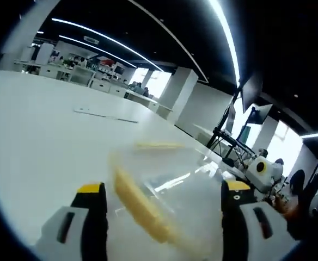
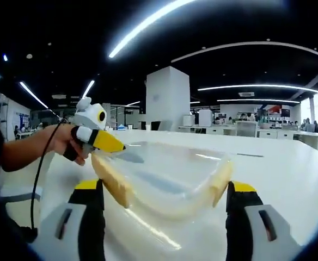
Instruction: Snap each plastic latch of the storage box into its locked position after aligning the lid with the box until every specified latch is closed and the lid sits flush.
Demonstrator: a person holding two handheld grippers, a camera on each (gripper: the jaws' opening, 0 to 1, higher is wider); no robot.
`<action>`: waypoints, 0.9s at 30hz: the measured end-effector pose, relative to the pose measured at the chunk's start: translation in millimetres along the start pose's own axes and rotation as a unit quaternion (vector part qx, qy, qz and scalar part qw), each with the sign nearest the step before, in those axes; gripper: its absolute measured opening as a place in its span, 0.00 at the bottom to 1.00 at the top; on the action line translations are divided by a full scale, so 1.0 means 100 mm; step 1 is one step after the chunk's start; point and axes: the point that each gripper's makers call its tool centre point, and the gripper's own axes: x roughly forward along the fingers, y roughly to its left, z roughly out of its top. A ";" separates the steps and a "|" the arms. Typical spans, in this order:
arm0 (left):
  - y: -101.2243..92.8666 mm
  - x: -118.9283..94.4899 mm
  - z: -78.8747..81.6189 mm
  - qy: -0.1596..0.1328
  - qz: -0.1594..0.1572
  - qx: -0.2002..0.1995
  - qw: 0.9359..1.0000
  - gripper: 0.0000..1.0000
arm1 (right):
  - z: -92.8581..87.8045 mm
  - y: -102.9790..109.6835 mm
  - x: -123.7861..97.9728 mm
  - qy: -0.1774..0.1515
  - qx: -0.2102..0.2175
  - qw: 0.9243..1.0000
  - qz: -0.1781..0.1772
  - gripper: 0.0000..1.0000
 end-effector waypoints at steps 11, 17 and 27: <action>-0.06 0.03 -0.06 0.040 -0.012 0.003 0.999 0.90 | 0.00 0.01 0.00 0.002 0.006 1.000 0.007 0.91; -0.07 0.03 -0.06 0.046 -0.010 0.004 0.999 0.90 | -0.01 0.01 -0.01 0.004 0.007 1.000 0.006 0.89; -0.02 0.07 0.01 0.055 -0.002 0.003 0.998 0.89 | -0.02 -0.01 0.00 0.008 0.014 1.000 0.004 0.84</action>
